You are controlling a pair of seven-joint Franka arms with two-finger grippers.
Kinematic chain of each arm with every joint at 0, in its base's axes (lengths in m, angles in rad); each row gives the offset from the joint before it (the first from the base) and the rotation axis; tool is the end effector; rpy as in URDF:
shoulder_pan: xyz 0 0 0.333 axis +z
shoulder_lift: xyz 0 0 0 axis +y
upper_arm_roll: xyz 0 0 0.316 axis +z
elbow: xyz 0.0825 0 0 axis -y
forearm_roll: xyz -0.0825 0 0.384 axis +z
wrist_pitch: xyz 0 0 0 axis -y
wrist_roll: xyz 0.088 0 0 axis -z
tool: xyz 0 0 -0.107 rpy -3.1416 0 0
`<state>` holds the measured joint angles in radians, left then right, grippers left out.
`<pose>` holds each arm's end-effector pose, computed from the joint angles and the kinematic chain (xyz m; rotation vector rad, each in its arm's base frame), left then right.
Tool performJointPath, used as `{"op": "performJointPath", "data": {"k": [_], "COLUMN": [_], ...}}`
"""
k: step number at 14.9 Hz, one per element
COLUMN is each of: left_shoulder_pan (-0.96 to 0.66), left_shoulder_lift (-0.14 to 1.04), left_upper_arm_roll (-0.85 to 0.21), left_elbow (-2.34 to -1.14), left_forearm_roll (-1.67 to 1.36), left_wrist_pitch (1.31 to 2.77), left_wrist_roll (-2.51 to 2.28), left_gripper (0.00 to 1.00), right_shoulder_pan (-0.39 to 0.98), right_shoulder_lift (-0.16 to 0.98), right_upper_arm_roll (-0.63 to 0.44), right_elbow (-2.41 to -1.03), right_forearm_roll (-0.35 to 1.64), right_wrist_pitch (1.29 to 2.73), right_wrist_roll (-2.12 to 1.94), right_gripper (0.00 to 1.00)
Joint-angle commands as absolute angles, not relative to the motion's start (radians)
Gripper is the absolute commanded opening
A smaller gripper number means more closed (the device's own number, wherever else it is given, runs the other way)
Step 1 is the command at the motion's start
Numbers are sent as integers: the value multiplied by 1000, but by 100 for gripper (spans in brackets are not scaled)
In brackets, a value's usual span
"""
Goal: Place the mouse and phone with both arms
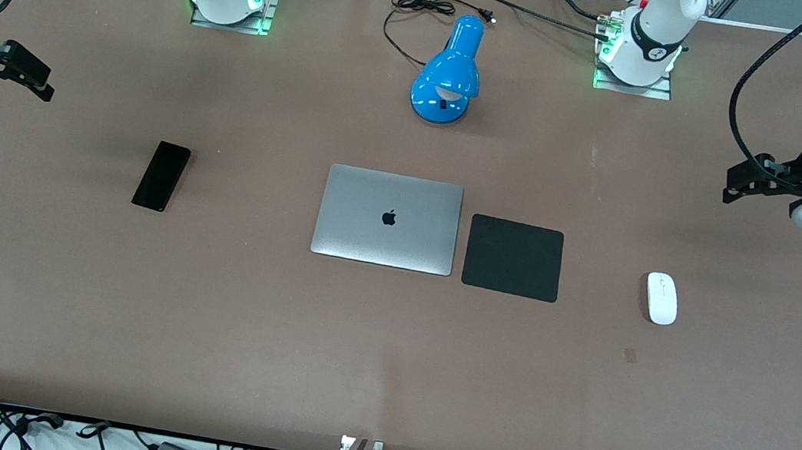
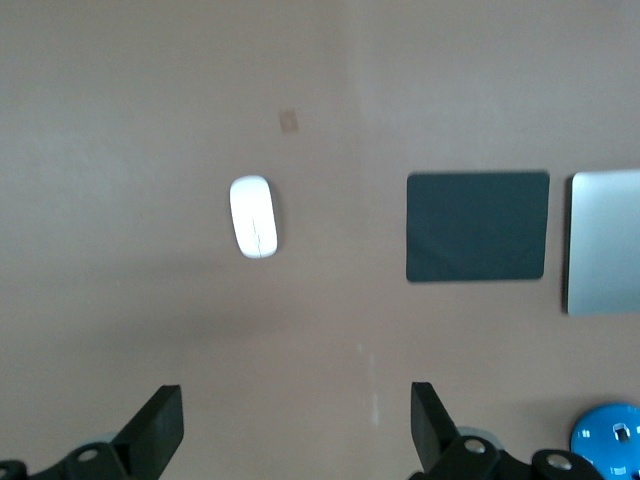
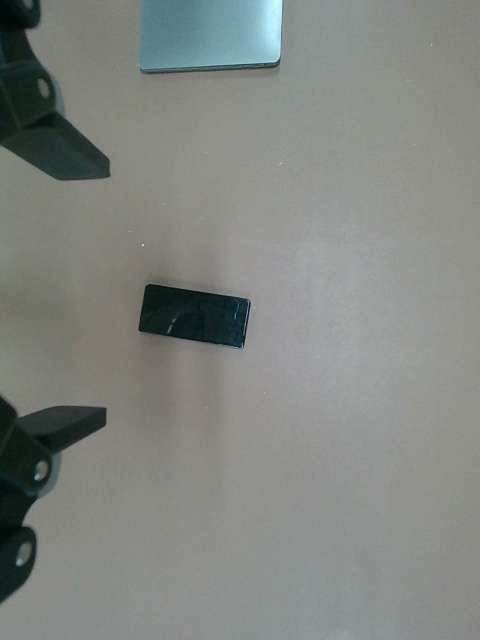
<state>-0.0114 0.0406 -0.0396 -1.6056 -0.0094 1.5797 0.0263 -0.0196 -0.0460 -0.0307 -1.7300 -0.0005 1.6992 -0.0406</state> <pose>0.5643 -0.0294 0.5861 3.1274 -0.1203 -0.1043 0.5477 -0.0280 0.5854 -3.1412 0.0151 -0.0239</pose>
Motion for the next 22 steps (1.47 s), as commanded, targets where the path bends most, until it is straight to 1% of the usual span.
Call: {"op": "performJointPath", "data": {"k": [1, 2, 6, 9, 10, 12, 14, 16, 19, 22], "left_shoulder_pan": [-11, -5, 5, 5, 6, 35, 61, 92, 104, 113], "left_shoulder_lift": [77, 80, 185, 274, 310, 365, 405, 425, 417, 446], "left_upper_arm_roll": [-35, -35, -34, -34, -34, -32, -32, -32, -32, -32], "left_elbow": [-1568, -1565, -1519, -1517, -1519, -1548, -1601, -1702, -1898, -2024], "left_forearm_roll": [-5, -5, 8, 8, 8, 11, 11, 11, 12, 18], "left_wrist_pitch": [1523, 1523, 1525, 1540, 1572, 1696, 1835, 2024, 2349, 2610], "left_wrist_roll": [31, 34, 35, 37, 35, 37, 38, 38, 40, 55], "left_gripper": [100, 100, 100, 100, 100, 100, 100, 100, 100, 100], "right_shoulder_pan": [-11, -9, -11, -8, -9, -8, -9, -17, -14, -17], "right_shoulder_lift": [-26, -15, 92, 147, 161, 169, 192, 230, 290, 354], "right_upper_arm_roll": [-34, -32, -34, -34, -34, -34, -34, -35, -35, -35], "right_elbow": [-1733, -1733, -1739, -1773, -1799, -1879, -1946, -1989, -2026, -2037], "right_forearm_roll": [8, 8, -6, -8, -8, -9, -15, -15, -15, -15], "right_wrist_pitch": [1695, 1695, 1710, 1778, 1814, 1911, 2009, 2061, 2105, 2141], "right_wrist_roll": [-38, -37, -41, -37, -37, -37, -35, -26, 69, 112], "right_gripper": [100, 100, 100, 100, 100, 100, 100, 100, 100, 100]}}
